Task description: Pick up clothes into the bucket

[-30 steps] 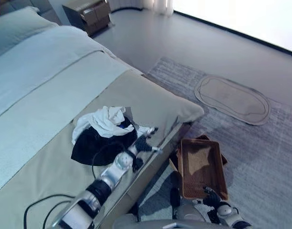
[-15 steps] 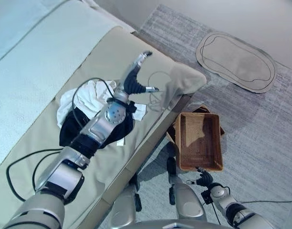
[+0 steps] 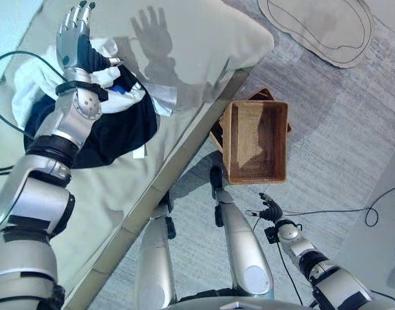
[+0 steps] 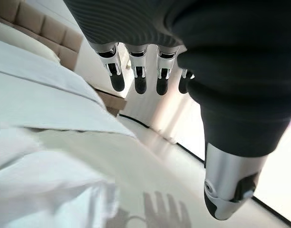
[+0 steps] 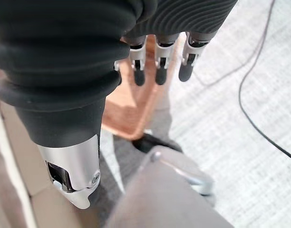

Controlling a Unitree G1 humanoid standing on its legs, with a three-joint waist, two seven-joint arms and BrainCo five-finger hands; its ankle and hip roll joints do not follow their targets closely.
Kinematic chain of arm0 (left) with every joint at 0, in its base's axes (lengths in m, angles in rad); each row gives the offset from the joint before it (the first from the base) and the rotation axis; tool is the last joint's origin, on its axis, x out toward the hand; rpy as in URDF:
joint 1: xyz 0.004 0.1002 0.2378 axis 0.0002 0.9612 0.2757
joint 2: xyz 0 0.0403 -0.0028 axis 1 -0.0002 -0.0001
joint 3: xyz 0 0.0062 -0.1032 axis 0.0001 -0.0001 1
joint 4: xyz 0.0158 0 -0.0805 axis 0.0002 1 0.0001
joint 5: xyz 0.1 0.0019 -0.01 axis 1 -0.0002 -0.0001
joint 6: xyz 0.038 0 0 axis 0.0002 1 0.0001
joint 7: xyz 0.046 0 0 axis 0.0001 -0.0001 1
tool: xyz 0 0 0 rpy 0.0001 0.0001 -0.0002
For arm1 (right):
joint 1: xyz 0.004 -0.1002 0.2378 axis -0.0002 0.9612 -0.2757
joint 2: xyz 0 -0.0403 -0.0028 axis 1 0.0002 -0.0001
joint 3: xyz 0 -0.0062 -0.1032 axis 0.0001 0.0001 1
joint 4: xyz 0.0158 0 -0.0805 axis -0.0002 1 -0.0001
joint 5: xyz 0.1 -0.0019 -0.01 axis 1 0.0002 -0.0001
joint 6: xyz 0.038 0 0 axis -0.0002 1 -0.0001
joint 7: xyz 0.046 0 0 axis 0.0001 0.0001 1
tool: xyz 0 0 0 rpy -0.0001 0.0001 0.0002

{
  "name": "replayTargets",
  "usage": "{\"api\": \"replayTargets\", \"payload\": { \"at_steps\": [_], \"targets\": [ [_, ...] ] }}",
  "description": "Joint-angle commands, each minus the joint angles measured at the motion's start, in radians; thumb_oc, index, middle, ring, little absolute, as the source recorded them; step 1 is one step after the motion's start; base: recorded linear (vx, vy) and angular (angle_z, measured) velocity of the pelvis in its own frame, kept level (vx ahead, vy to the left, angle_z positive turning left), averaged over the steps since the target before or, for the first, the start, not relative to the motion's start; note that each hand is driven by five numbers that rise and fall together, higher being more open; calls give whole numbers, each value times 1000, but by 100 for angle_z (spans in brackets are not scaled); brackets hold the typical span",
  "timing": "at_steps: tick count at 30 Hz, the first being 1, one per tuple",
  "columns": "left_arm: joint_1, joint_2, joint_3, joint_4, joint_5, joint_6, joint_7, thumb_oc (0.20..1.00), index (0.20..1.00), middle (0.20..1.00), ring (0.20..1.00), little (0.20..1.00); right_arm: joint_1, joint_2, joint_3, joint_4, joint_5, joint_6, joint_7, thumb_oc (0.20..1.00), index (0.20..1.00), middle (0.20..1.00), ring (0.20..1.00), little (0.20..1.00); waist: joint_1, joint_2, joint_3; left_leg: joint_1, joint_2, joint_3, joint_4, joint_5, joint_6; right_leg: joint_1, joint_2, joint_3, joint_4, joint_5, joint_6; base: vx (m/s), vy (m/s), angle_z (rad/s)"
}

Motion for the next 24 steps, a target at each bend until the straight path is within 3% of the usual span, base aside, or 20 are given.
{"api": "replayTargets", "payload": {
  "at_steps": [1, 9, 10, 11, 12, 19, 20, 21, 22, 23, 24],
  "targets": [
    [-81, 89, -8, 28, -16, 6, 15, 1000, 1000, 1000, 1000, 1000, 46, -41, 24, -47, 51, -36, -11, 1000, 1000, 1000, 1000, 1000, -4, -10, -26, -98, -38, -27, 200, -112, 44, -8, -14, 3, -45, 5, 56, 0, 0, 0],
    [-176, 88, -81, 224, -85, 15, -57, 1000, 1000, 1000, 1000, 1000, 41, -36, 36, -65, 107, -50, -8, 1000, 1000, 1000, 1000, 1000, -9, -20, -10, -223, -30, -43, 292, -136, 52, -104, -3, -2, -26, 12, 57, 9, 3, 0],
    [-189, 84, -89, 265, -100, 16, -68, 1000, 1000, 1000, 1000, 1000, 37, -35, 41, -61, 115, -51, -8, 1000, 1000, 1000, 1000, 1000, 0, -11, -11, -232, -18, -51, 312, -179, 48, -112, 10, 0, -17, -12, 62, 0, 0, 0],
    [-192, 85, -90, 266, -100, 16, -68, 1000, 1000, 1000, 1000, 1000, 35, -35, 41, -62, 115, -51, -8, 1000, 1000, 1000, 1000, 1000, -9, -20, -8, -246, -27, -42, 306, -143, 53, -123, -1, -1, -25, 15, 58, 77, 26, -4],
    [-196, 82, -90, 280, -109, 16, -73, 1000, 1000, 1000, 1000, 1000, 35, -35, 44, -68, 120, -53, -8, 1000, 1000, 1000, 1000, 1000, 0, -14, -9, -244, -15, -54, 323, -184, 49, -120, 13, -3, -16, -11, 63, -4, -9, -4],
    [-253, 53, -74, 361, -210, 31, -125, 1000, 1000, 1000, 1000, 1000, 16, -22, 54, -65, 146, -50, -10, 1000, 1000, 1000, 1000, 1000, 11, -30, 8, -282, -11, -59, 349, -193, 55, -139, 18, -12, -35, 4, 68, 10, -1, 0],
    [-257, 63, -67, 381, -240, 31, -148, 884, 884, 884, 884, 884, 13, -22, 54, -68, 154, -49, -8, 1000, 1000, 1000, 1000, 1000, 11, -32, 10, -287, -10, -60, 352, -194, 55, -140, 19, -12, -37, 6, 69, 0, 0, 0],
    [-263, 49, -41, 394, -298, 31, -161, 523, 523, 523, 523, 523, 13, -18, 53, -62, 159, -44, -6, 1000, 1000, 1000, 1000, 1000, 12, -34, 16, -292, -12, -62, 351, -194, 55, -142, 19, -18, -44, 11, 70, 0, 0, 0],
    [-264, 49, -41, 394, -299, 31, -162, 354, 354, 354, 354, 354, 13, -18, 53, -62, 159, -44, -6, 1000, 1000, 1000, 1000, 1000, 12, -34, 16, -292, -12, -62, 351, -194, 55, -142, 19, -18, -44, 11, 70, 0, 0, 0],
    [-267, 56, -26, 394, -343, 21, -175, 200, 200, 200, 200, 200, 19, -15, 51, -54, 156, -40, -5, 1000, 1000, 1000, 1000, 1000, 17, -32, 19, -293, -14, -66, 348, -192, 56, -140, 18, -22, -52, 15, 70, 0, 0, 0],
    [-267, 56, -26, 394, -343, 21, -175, 200, 200, 200, 200, 200, 19, -15, 51, -53, 156, -40, -5, 1000, 1000, 1000, 1000, 1000, 16, -32, 19, -293, -14, -66, 347, -192, 56, -140, 18, -23, -52, 16, 70, 0, 0, 0]
  ]
}}
